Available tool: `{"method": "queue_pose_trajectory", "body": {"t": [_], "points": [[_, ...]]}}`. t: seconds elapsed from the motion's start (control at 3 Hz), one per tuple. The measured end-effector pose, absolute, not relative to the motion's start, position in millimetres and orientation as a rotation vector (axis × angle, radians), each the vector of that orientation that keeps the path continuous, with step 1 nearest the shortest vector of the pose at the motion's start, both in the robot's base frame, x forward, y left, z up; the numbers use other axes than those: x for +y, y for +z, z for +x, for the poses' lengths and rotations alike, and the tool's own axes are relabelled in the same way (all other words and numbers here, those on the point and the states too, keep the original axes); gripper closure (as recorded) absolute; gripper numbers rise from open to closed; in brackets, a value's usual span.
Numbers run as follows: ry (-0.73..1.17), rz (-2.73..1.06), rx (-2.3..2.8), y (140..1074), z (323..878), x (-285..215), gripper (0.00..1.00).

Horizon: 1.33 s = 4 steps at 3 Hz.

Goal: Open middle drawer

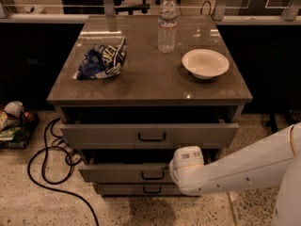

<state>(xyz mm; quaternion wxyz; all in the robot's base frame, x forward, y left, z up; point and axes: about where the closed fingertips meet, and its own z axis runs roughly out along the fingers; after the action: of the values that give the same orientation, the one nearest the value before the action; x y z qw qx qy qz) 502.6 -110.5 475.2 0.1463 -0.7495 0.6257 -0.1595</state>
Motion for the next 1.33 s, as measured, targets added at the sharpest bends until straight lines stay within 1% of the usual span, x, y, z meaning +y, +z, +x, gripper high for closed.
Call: {"method": "queue_pose_trajectory", "body": {"t": [0.33, 0.67, 1.0, 1.33], "points": [[-0.459, -2.158, 1.801, 475, 502, -111, 1.0], [-0.459, -2.158, 1.801, 475, 502, -111, 1.0], [-0.486, -2.132, 1.781, 474, 517, -111, 1.0], [-0.5, -2.048, 1.751, 464, 546, -115, 1.0]]}}
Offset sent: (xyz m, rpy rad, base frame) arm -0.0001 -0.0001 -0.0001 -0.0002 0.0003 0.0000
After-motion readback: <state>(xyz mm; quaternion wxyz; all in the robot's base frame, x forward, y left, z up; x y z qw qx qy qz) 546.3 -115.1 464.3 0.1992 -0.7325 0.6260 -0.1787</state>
